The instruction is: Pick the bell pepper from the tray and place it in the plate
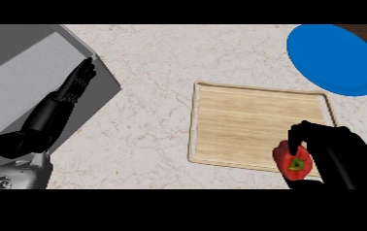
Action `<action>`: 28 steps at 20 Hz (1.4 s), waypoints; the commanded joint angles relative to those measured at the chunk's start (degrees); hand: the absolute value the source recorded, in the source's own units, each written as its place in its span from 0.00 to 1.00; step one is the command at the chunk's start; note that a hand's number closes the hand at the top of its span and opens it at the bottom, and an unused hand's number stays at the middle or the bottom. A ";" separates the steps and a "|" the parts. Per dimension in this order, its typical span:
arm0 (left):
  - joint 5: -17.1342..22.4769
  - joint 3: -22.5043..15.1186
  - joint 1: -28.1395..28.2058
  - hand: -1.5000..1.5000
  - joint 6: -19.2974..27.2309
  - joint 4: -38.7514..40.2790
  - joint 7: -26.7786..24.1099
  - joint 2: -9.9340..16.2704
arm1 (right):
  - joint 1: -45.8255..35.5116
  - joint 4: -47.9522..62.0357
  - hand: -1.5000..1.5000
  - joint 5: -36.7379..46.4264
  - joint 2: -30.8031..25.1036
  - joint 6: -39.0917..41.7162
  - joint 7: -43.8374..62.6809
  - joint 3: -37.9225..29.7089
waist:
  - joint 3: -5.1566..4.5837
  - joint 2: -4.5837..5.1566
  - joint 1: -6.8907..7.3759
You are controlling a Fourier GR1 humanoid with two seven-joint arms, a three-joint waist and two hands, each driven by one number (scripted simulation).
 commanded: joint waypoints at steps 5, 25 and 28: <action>-0.31 0.30 0.22 0.50 -1.48 0.49 -0.86 -1.34 | 6.28 2.69 1.00 0.59 -0.95 -6.25 -4.45 -14.00 | 0.03 0.30 0.96; -3.08 0.33 -2.05 0.50 -3.19 1.56 0.12 -4.29 | -19.39 54.83 1.00 -8.05 13.28 -8.02 -37.28 -33.88 | 0.05 0.68 2.50; -4.55 -0.73 -1.62 0.50 -1.98 -1.48 2.77 -5.46 | -24.70 63.45 1.00 -6.26 14.29 -8.39 -41.08 -35.18 | 0.05 0.58 2.52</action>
